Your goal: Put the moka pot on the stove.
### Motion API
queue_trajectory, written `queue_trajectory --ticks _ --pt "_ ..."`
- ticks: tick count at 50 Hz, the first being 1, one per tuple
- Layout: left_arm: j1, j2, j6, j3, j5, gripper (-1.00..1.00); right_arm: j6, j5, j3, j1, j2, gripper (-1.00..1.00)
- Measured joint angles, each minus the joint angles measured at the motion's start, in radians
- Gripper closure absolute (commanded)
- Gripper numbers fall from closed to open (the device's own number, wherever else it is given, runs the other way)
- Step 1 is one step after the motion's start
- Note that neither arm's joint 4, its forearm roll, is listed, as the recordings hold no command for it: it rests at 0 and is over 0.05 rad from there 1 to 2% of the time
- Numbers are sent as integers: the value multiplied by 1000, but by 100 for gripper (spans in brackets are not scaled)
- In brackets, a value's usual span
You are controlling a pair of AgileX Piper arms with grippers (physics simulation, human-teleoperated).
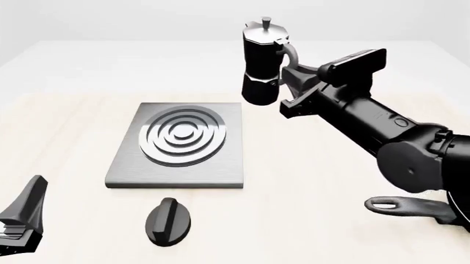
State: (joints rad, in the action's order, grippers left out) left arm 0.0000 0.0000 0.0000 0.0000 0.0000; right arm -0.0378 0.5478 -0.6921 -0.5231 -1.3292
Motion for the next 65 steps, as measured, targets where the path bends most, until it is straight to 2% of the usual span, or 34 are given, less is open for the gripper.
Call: queue_trajectory --ticks 34,65 --pt "0 0 0 0 0 -100 -6 -9 -254 -58 -265 100" --pt "0 0 0 0 0 -100 19 -24 -442 -103 -481 100"
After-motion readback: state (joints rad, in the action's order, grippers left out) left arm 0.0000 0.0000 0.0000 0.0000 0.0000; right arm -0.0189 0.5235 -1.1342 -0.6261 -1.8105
